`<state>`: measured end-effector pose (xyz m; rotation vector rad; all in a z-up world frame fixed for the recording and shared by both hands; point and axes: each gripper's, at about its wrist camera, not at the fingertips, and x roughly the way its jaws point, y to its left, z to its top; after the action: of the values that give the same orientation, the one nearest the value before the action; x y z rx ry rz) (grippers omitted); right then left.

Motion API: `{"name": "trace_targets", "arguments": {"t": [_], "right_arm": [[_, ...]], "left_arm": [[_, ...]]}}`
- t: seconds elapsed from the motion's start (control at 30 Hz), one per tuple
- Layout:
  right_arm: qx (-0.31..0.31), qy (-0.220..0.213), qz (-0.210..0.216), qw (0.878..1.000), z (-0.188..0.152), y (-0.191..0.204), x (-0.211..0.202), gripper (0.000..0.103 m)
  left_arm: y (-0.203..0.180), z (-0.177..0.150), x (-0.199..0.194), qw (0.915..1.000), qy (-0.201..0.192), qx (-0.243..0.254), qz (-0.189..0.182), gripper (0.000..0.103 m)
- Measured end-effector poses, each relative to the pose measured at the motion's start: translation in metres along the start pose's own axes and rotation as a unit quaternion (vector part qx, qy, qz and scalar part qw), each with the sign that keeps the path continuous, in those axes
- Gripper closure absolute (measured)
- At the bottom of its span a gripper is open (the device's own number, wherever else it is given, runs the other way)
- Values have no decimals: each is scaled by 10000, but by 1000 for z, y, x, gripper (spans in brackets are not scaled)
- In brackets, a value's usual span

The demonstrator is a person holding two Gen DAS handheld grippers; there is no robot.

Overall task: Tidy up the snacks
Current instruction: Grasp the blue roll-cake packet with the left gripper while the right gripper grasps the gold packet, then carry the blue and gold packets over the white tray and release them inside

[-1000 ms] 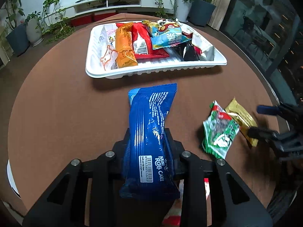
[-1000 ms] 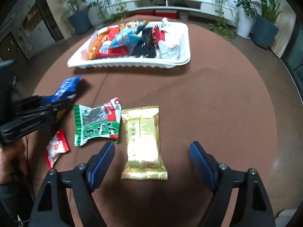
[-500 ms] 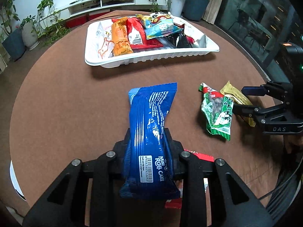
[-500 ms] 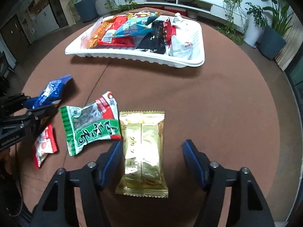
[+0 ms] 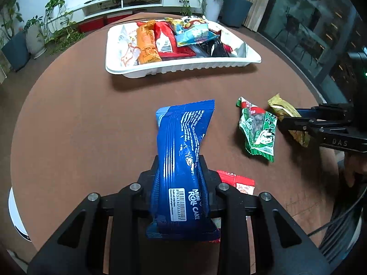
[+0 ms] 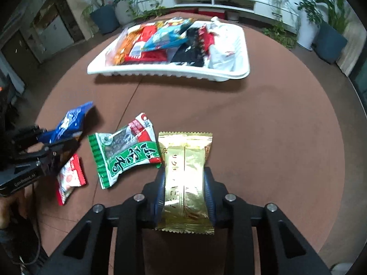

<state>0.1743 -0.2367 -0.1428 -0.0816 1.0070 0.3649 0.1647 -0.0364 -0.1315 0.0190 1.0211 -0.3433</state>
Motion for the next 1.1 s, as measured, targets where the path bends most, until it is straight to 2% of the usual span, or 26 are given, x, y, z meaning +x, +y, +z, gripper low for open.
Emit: {"name": "trace_targets", "arguments": {"t": [0.3, 0.53, 0.67, 0.8, 0.9, 1.1], "right_arm": [[587, -293, 424, 9969, -4, -15, -22, 70], [1241, -551, 493, 9895, 2, -54, -39, 70], [1671, -872, 414, 9812, 19, -83, -56, 70], [1823, -1221, 379, 9749, 53, -100, -74, 70], [1727, -1561, 466, 9714, 83, -96, -87, 70], [1142, -2133, 744, 9674, 144, -57, -104, 70]], "left_arm": [[11, 4, -21, 9983, -296, -371, -345, 77], [35, 22, -41, 9942, -588, -716, -537, 77], [49, 46, -56, 9922, -810, -775, -553, 77], [58, 88, -67, 9903, -1044, -755, -512, 77], [57, 121, -74, 9901, -1159, -630, -488, 77], [52, 184, -73, 9877, -1410, -459, -487, 77]]}}
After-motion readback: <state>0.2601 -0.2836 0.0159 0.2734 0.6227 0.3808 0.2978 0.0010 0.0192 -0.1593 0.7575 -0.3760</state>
